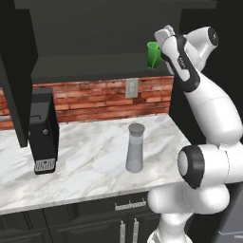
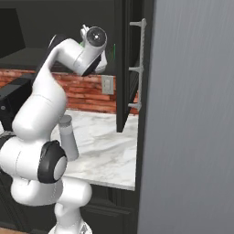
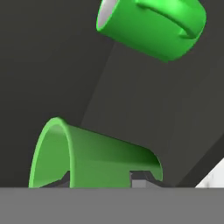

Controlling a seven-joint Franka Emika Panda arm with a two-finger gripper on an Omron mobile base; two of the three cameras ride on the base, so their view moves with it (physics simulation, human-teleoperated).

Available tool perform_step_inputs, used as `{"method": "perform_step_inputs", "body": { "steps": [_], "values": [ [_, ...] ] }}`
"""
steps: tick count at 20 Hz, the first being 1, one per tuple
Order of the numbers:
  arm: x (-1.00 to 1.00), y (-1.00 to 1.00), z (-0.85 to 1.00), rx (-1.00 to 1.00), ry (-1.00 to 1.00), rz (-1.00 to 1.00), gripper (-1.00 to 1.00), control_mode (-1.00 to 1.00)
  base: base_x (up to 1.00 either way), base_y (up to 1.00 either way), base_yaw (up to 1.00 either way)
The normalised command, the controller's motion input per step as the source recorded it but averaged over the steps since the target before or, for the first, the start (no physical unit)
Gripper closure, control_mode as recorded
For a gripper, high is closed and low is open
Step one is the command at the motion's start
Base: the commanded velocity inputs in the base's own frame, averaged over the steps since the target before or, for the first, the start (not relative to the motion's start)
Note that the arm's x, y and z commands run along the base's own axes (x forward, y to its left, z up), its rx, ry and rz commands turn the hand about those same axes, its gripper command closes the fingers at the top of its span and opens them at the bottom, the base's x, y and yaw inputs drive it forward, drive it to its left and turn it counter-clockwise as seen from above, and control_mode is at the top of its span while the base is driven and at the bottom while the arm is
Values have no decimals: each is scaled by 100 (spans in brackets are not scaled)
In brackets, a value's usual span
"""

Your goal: There is a tray on the dining counter. Grab the cup, mug, and pitcher and place them on the tray. The pitcher may be placed next to the tray if it cannot fit the tray.

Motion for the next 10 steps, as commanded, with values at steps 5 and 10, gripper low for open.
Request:
{"method": "perform_step_inputs", "body": {
  "steps": [5,10],
  "values": [
    [-100,0,0,0,0,0,100,-100,0,0,0],
    [-100,0,0,-1,4,0,100,-100,0,0,0]
  ]
}}
